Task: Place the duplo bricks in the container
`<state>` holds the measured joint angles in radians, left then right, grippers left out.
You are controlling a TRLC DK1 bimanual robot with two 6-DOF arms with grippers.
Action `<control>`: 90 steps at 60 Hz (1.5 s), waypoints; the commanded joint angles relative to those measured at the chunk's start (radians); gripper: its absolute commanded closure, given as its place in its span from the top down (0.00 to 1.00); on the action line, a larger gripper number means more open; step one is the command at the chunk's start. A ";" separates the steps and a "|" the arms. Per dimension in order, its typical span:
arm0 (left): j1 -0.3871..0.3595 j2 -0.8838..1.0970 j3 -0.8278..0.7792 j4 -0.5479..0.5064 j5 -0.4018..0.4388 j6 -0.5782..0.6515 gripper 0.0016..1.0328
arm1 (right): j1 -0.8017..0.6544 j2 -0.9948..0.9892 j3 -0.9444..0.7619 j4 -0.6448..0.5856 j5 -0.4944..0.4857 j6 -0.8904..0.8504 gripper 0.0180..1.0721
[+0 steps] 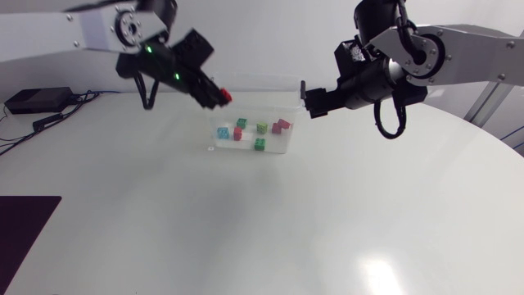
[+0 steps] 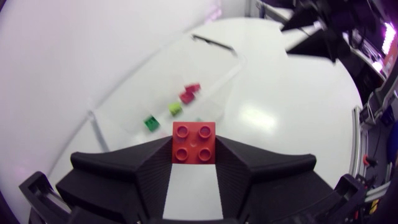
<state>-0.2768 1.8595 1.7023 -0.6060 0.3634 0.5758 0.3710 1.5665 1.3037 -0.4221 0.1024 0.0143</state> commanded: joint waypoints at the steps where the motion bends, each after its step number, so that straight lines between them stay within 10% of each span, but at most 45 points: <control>1: 0.028 0.055 0.119 0.034 0.020 -0.113 0.04 | -0.001 -0.031 -0.024 0.000 0.011 -0.011 0.95; 22: 0.019 0.506 0.576 0.087 -0.100 -0.266 0.11 | 0.003 -0.062 -0.052 -0.001 0.031 -0.007 0.95; 42: 0.004 0.461 0.619 0.008 -0.199 -0.297 0.96 | 0.006 -0.089 -0.063 -0.003 0.042 -0.011 0.95; 64: 0.004 -0.017 0.335 -0.048 -0.221 -0.379 0.96 | 0.014 -0.175 -0.092 -0.032 0.051 -0.011 0.95; 90: 0.168 -0.628 -0.414 0.183 -0.440 -0.387 0.96 | -0.141 -0.487 -0.343 0.023 0.066 -0.071 0.95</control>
<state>-0.1543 1.3067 1.4330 -0.4610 -0.0631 0.1982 0.2646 1.1397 1.0348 -0.4263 0.1596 -0.0208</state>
